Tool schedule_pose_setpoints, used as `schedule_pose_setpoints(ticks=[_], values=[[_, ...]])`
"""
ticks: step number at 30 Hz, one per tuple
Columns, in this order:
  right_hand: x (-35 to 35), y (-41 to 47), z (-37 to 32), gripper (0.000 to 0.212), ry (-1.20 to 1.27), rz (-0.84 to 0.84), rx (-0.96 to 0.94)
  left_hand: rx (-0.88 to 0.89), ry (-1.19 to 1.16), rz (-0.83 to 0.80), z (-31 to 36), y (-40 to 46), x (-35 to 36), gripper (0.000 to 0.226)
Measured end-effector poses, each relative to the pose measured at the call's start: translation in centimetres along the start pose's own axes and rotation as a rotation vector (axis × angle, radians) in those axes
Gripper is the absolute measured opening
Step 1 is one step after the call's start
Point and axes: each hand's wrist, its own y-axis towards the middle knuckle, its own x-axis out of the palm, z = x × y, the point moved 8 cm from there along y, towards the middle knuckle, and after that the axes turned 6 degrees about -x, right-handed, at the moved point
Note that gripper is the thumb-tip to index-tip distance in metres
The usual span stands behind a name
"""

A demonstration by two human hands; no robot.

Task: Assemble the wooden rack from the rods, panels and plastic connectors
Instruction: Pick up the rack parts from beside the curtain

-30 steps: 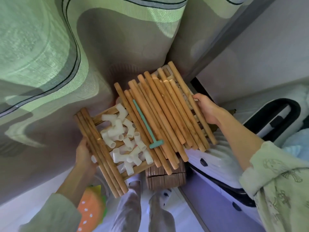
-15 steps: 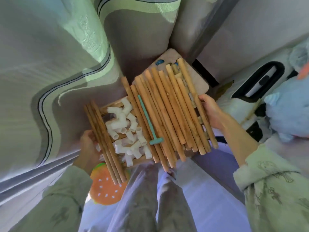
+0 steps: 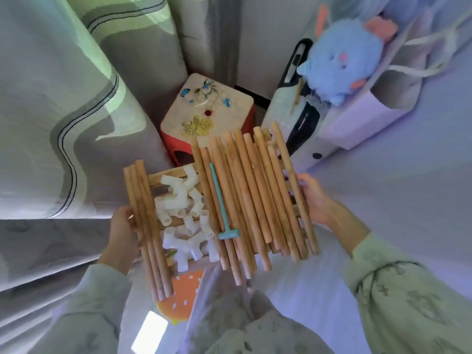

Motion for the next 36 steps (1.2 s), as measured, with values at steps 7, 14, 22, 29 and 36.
schedule_pose_setpoints(ticks=[7, 14, 22, 29, 36], values=[[-8.8, -12.4, 6.6, 0.039, 0.200, 0.128, -0.023, 0.032, 0.277, -0.132, -3.4, -6.7, 5.3, 0.024], [-13.4, -16.3, 10.1, 0.040, 0.200, 0.280, -0.039, -0.038, 0.441, -0.207, -9.7, -8.6, 7.4, 0.025], [-13.5, -16.1, 16.2, 0.040, 0.503, 0.368, -0.058, 0.026, 0.616, -0.232, -6.2, -8.3, 12.6, 0.024], [-13.8, -19.1, 22.2, 0.030, 0.671, 0.438, -0.050, 0.098, 0.833, -0.293, -8.5, -11.4, 14.9, 0.029], [-15.8, -26.0, 30.1, 0.025, 0.838, 0.547, -0.068, 0.158, 1.029, -0.407, -15.2, -16.2, 17.5, 0.030]])
